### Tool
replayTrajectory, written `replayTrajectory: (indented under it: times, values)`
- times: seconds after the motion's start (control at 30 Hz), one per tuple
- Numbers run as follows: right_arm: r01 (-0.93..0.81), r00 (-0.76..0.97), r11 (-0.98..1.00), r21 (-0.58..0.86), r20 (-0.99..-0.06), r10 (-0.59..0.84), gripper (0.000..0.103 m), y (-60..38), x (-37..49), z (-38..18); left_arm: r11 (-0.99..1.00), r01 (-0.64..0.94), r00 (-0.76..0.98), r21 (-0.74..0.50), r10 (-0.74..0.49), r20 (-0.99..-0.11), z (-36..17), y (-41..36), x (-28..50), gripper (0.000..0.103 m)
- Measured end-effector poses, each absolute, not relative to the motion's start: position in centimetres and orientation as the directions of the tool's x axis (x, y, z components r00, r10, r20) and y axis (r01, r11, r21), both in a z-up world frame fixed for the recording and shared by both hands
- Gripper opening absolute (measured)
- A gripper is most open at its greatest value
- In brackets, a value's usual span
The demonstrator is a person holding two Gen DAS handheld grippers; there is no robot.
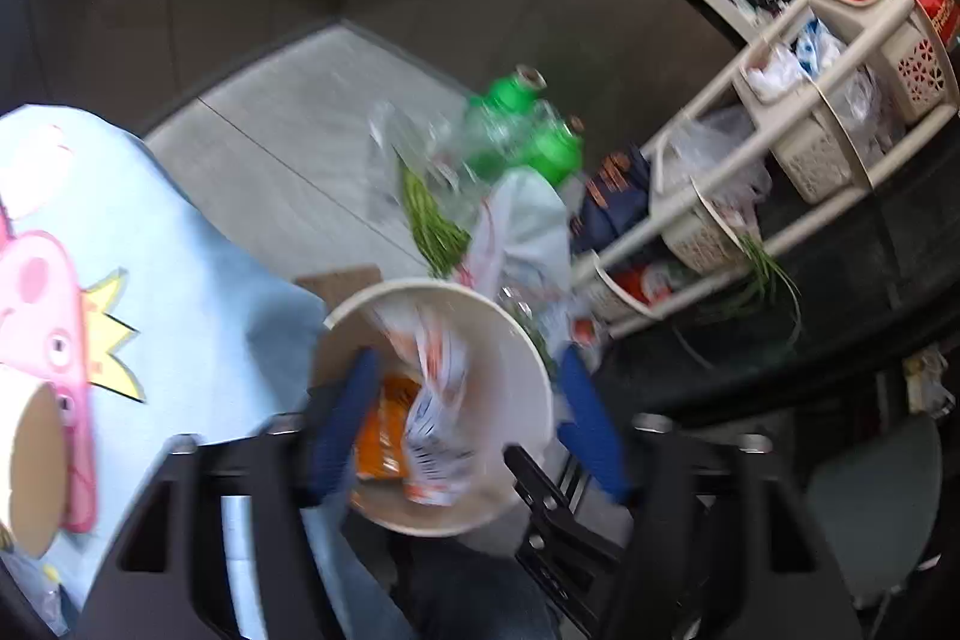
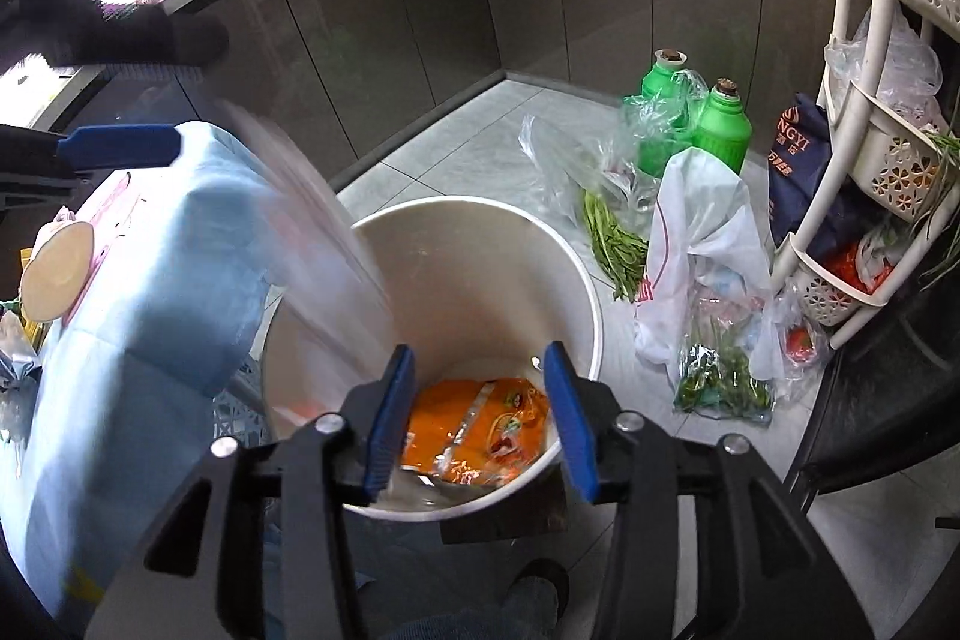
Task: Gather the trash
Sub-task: 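Drop the chip bag and wrapper into the white bucket from both grippers, then bring both tools back over the table pile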
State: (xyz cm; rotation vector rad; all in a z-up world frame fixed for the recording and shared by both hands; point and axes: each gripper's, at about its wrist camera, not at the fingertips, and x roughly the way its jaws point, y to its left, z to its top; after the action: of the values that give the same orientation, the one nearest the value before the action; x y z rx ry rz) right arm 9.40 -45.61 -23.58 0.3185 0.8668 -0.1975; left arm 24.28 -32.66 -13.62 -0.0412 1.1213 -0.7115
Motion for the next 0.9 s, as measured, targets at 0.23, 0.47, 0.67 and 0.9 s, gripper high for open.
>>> replayTrajectory:
  times: [0.23, 0.47, 0.67, 0.9]
  values:
    - [0.271, 0.659, 0.942, 0.197, -0.751, -0.032, 0.074, -44.7, 9.3, -22.2, 0.815, 0.454, 0.345, -0.36, -0.533, -0.772, -10.8, -30.2, 23.6, 0.092]
    - [0.229, 0.707, 0.955, 0.188, -0.706, -0.03, 0.099, -42.8, 8.6, -18.2, 0.84, 0.435, 0.415, -0.325, -0.507, -0.755, -7.2, -26.7, 20.8, 0.094]
    - [0.175, 0.735, 0.971, 0.16, -0.678, -0.021, 0.099, -39.8, 7.1, -14.0, 0.871, 0.38, 0.461, -0.311, -0.47, -0.752, -4.7, -21.1, 17.2, 0.094]
    - [0.067, 0.777, 0.978, 0.197, -0.625, 0.073, 0.1, -35.5, 5.5, -8.9, 0.926, 0.283, 0.539, -0.248, -0.368, -0.758, -3.3, -12.3, 12.1, 0.094]
